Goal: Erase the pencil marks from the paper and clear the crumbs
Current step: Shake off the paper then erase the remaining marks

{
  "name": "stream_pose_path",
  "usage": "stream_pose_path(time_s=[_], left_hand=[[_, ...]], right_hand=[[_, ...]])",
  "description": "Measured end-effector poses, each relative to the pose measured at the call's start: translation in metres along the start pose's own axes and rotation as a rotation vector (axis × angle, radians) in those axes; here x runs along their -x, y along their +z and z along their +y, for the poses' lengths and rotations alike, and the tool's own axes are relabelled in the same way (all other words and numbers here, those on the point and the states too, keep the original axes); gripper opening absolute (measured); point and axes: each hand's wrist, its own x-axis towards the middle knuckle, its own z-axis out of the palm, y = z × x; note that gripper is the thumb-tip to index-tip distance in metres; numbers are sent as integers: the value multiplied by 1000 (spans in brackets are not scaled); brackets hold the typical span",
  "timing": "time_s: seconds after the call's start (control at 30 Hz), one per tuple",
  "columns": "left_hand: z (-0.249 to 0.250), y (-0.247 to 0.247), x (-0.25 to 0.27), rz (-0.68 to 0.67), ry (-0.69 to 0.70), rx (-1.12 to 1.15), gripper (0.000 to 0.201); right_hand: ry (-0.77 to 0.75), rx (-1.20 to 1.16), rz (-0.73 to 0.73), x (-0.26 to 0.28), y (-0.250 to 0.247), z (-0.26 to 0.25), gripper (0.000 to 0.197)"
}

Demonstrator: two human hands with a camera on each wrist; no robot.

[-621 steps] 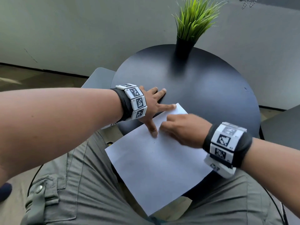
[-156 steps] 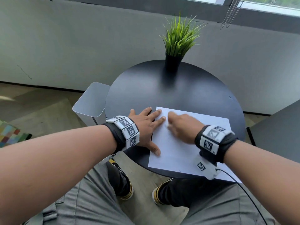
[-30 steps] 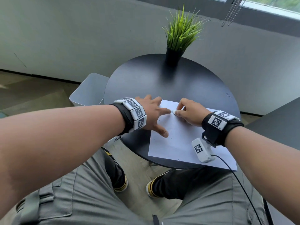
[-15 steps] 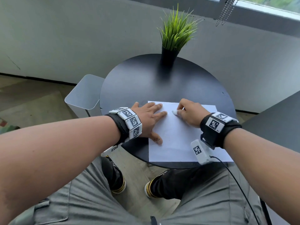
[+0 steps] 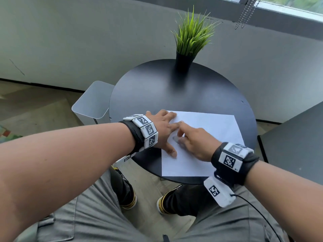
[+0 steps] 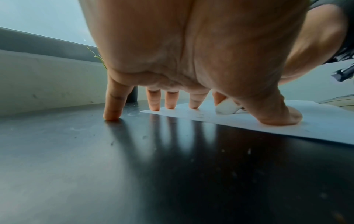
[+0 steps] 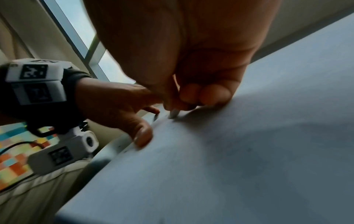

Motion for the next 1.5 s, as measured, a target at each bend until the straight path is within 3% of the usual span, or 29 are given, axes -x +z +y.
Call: stream_pose_path(time_s=[0.17,0.3,0.33,0.47,0.6,0.77,0.9,1.07,1.23,1.33,1.4,1.5], left_hand=[[2,0,-1,-22,-17,-17,123],[2,0,-1,-23,-13,-3,123],[2,0,-1,-27,-14,-4,123],[2,-1,-2,-40,-23,-10,125],[1,1,-2,-40,-15,-9,125],[2,1,-2,-50,-23,0,124],[1,3,-1,-54,-18,2,125],[3,4,2,-85,-17,14,129],[7,3,3,-107,-24,-7,135],[8,3,2,-122,-26,-4,133],[8,3,3,-132,-30,-2,131],[8,4,2,-131,-28,-7,130]], right_hand=[[247,-65,230,-13,-27,23,21],[40,0,55,5,4,-2,17],[61,-3,67,4,1,1,17],[306,-120,250,-7,-24,26,21],[163,-65,123,7,4,2,21],[292,-144,252,-3,-19,20,19],[83,-13,47,17,9,-6,19],[287,-105,238,3,-28,27,20],[30,0,-9,28,10,-3,21],[201,-58,157,6,-18,20,18],[229,-77,231,5,-21,23,17],[16,11,37,25,11,-7,15]])
